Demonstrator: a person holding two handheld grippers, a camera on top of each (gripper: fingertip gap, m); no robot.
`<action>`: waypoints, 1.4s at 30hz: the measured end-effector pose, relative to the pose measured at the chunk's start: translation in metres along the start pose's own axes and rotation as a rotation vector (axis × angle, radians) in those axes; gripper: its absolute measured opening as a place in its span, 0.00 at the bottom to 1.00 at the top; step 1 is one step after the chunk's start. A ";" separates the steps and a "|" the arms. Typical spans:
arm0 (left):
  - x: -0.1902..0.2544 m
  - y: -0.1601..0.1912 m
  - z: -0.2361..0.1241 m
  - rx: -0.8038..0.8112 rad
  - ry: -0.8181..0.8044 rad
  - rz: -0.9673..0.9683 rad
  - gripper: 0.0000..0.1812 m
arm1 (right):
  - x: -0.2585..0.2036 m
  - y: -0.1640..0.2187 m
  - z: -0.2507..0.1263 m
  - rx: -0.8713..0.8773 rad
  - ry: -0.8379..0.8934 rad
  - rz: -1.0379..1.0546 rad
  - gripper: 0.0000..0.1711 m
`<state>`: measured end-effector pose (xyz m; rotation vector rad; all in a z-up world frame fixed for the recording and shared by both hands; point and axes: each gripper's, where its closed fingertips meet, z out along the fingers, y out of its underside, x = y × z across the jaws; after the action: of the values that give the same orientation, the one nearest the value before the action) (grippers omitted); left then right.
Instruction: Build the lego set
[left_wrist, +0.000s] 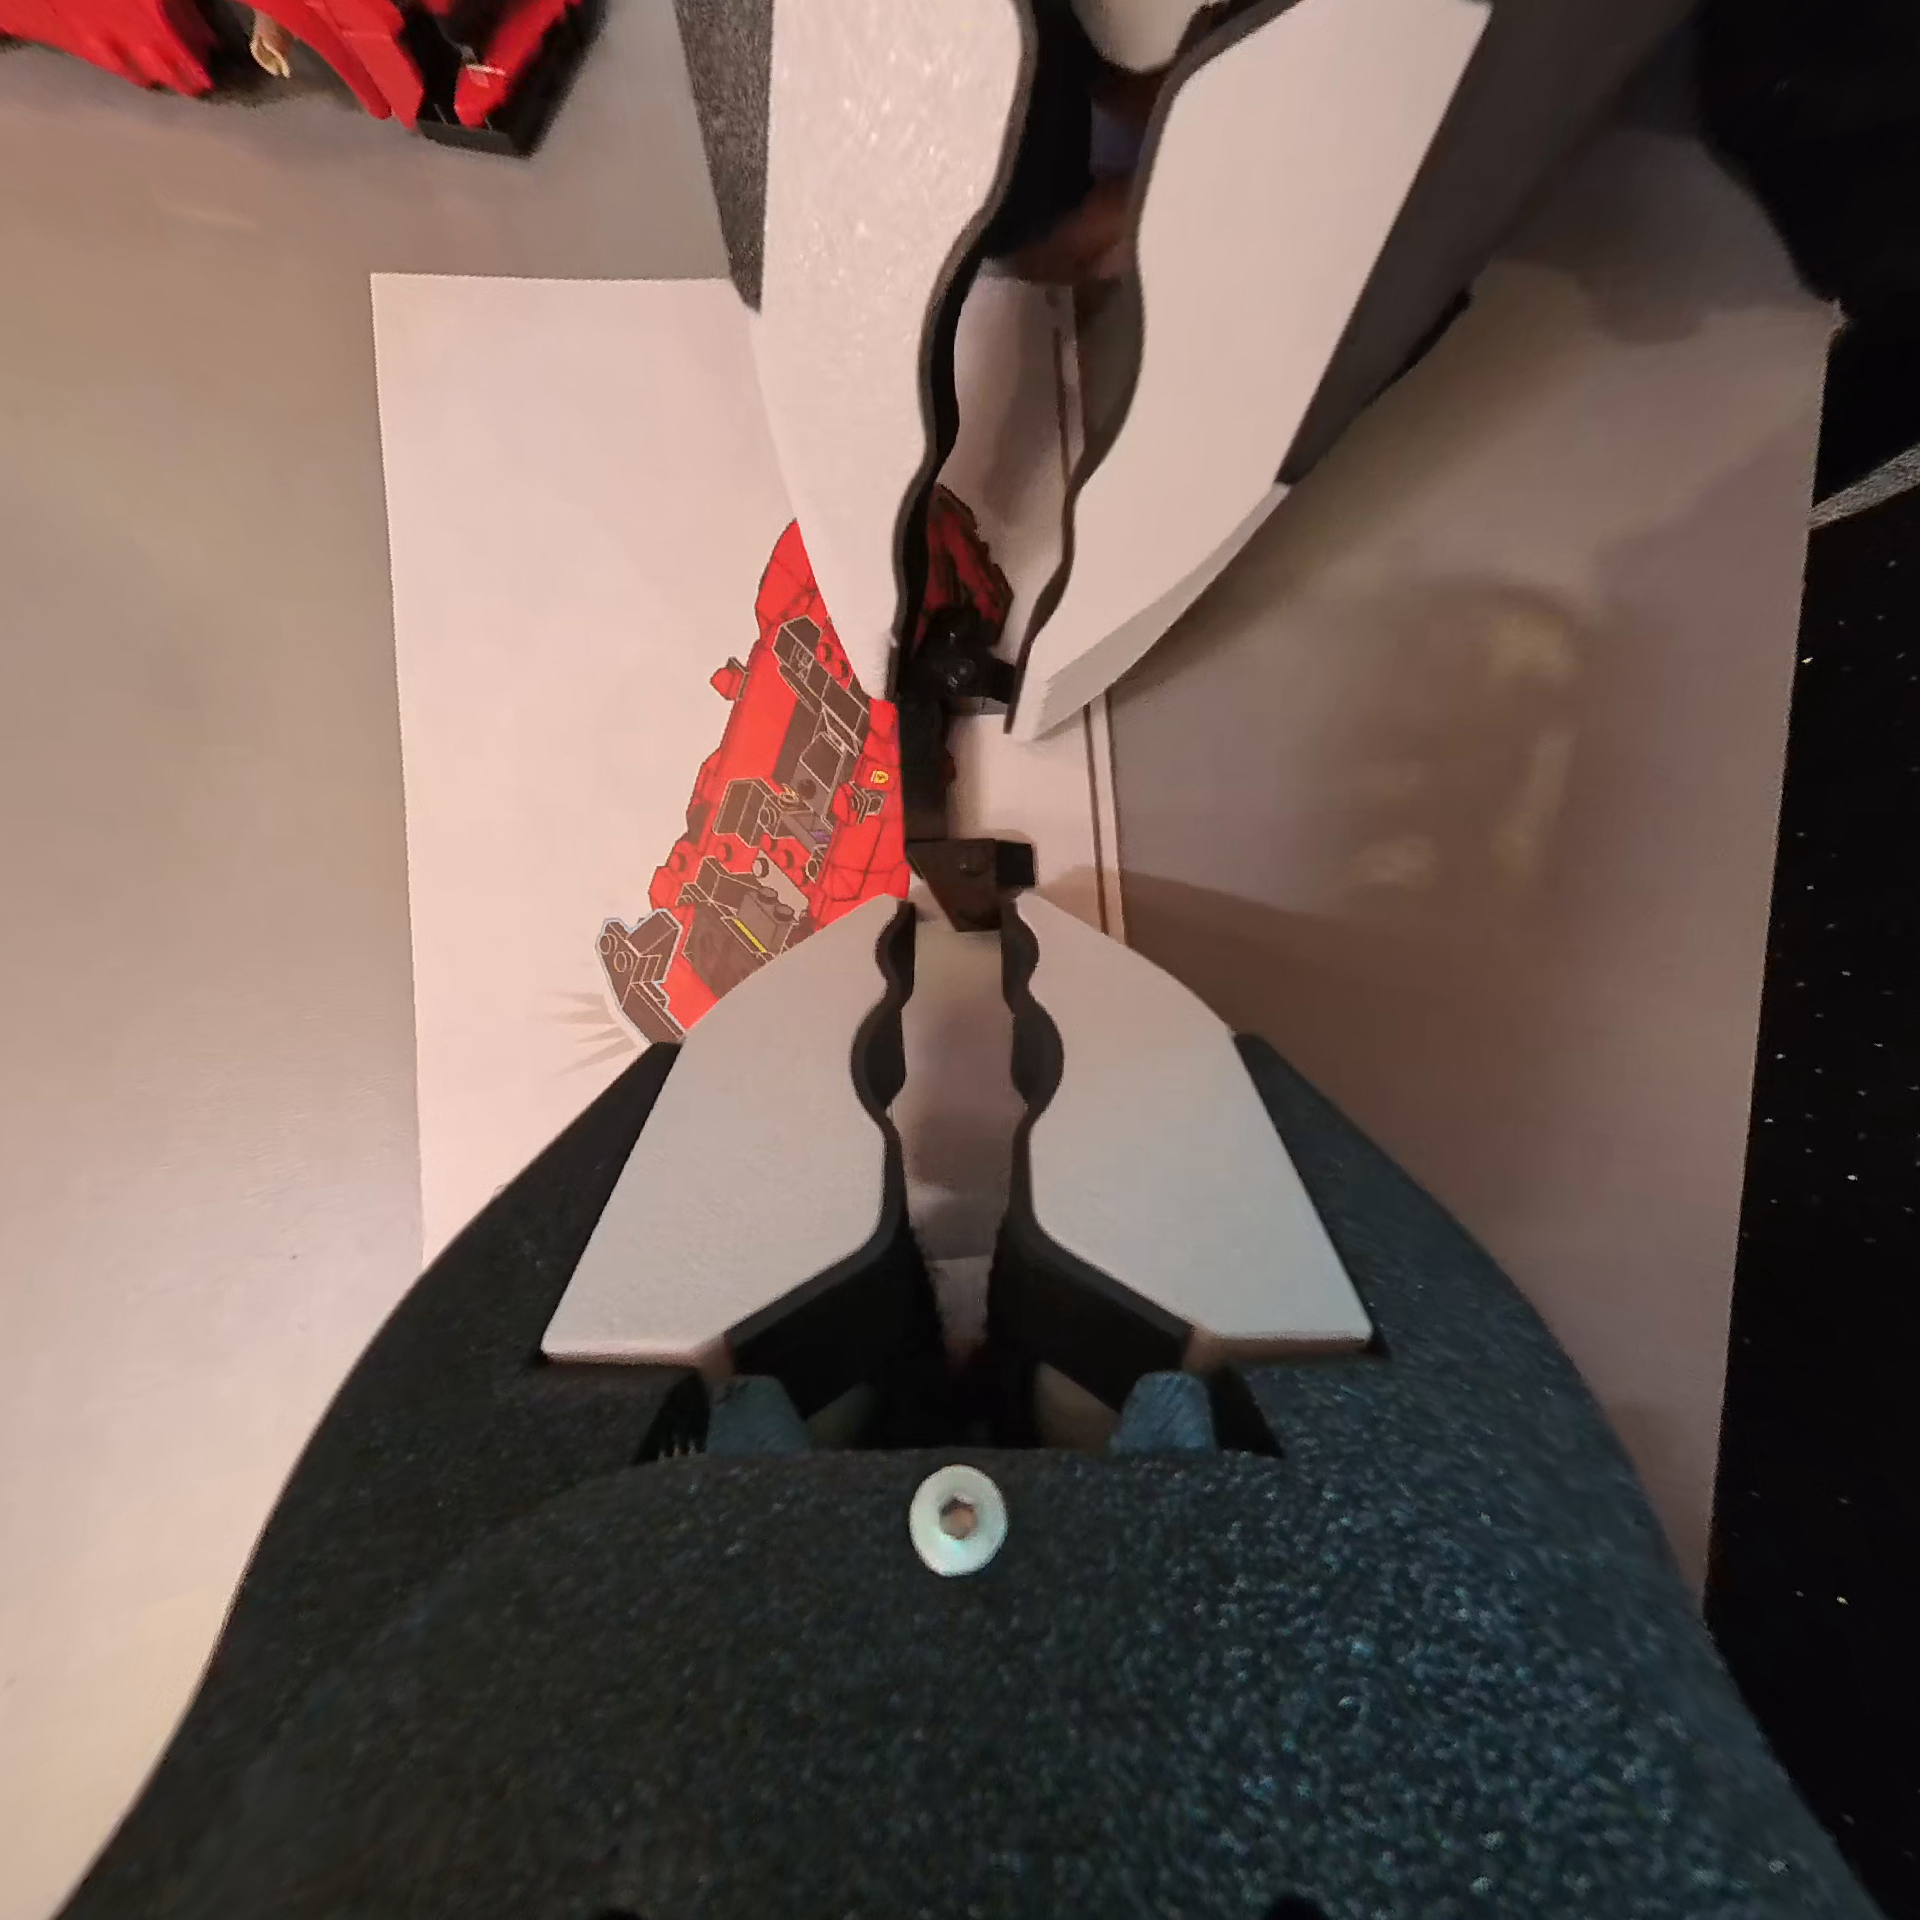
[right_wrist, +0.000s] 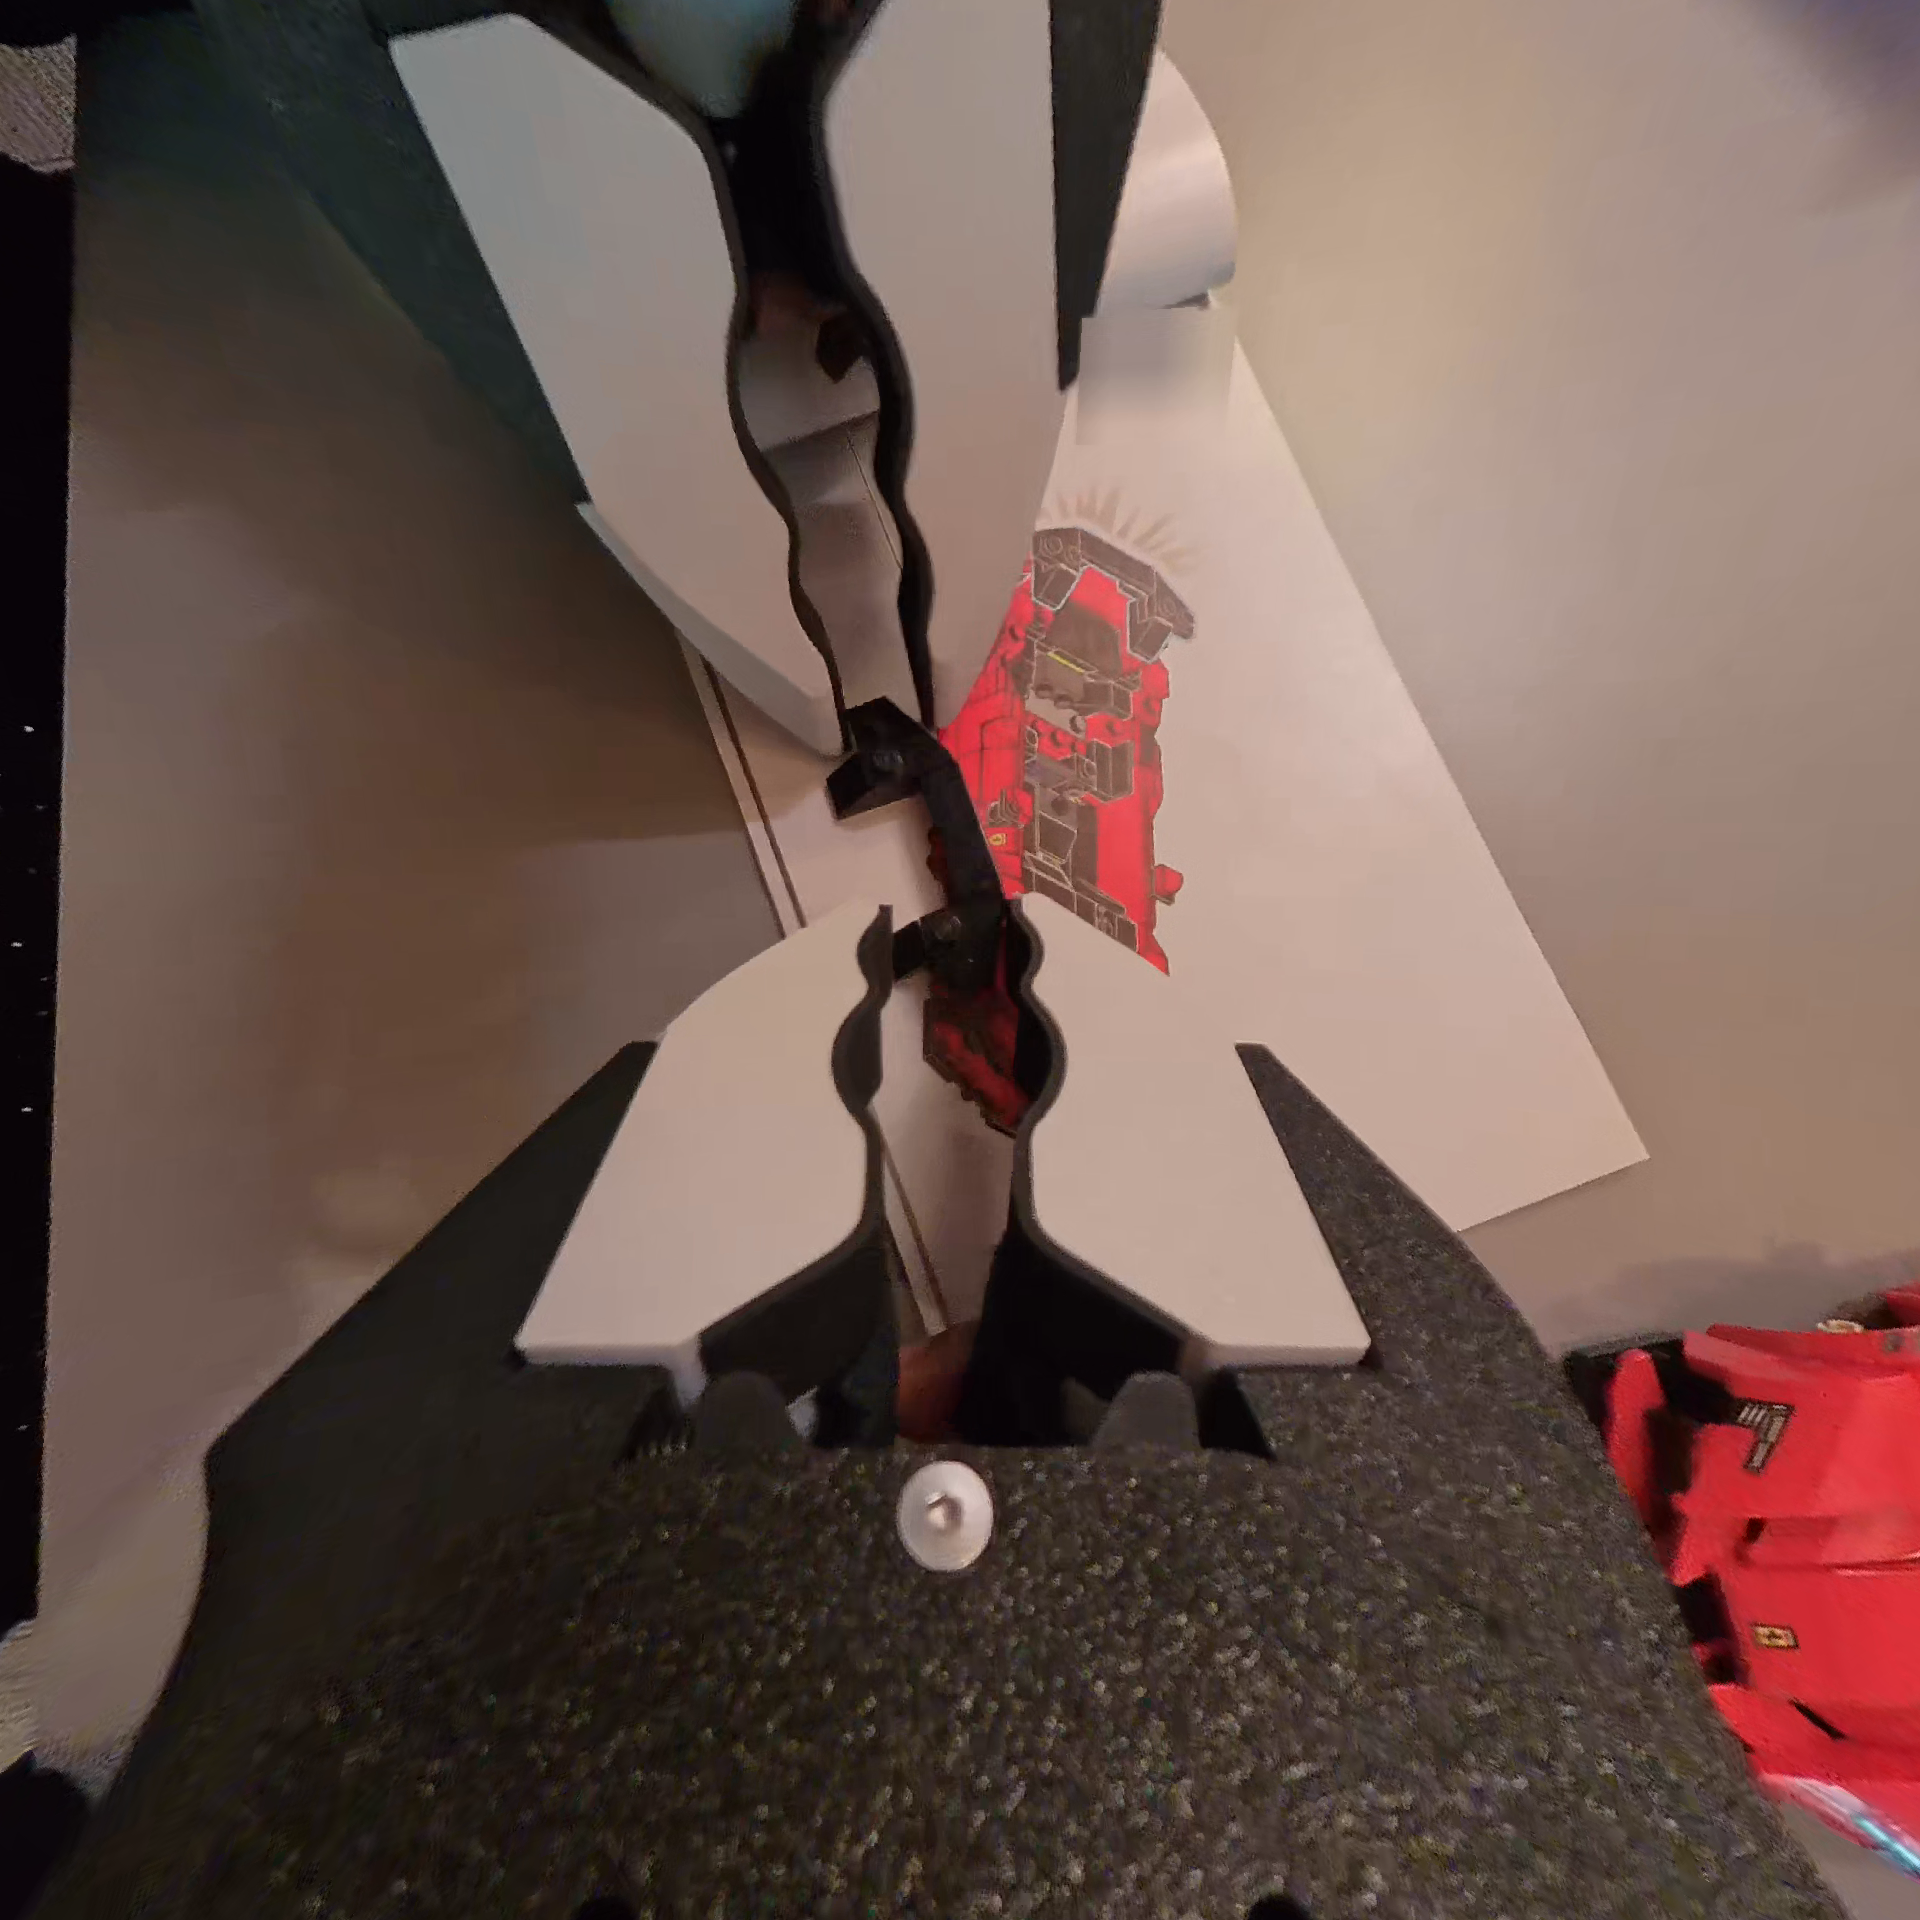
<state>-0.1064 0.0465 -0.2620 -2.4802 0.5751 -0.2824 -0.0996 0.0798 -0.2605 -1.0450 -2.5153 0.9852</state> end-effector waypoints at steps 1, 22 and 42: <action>0.001 0.000 0.000 0.004 0.008 -0.007 0.10 | 0.000 -0.001 0.000 0.011 0.008 -0.018 0.11; 0.017 -0.047 -0.065 0.595 0.515 -0.203 0.22 | -0.029 -0.086 -0.066 0.497 0.317 -0.599 0.09; 0.030 -0.058 -0.089 0.590 0.094 0.252 0.06 | -0.045 -0.100 -0.090 0.644 0.078 -0.304 0.13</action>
<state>-0.0888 0.0326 -0.1541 -1.8166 0.7157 -0.4032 -0.0805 0.0410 -0.1253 -0.4788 -1.9789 1.4684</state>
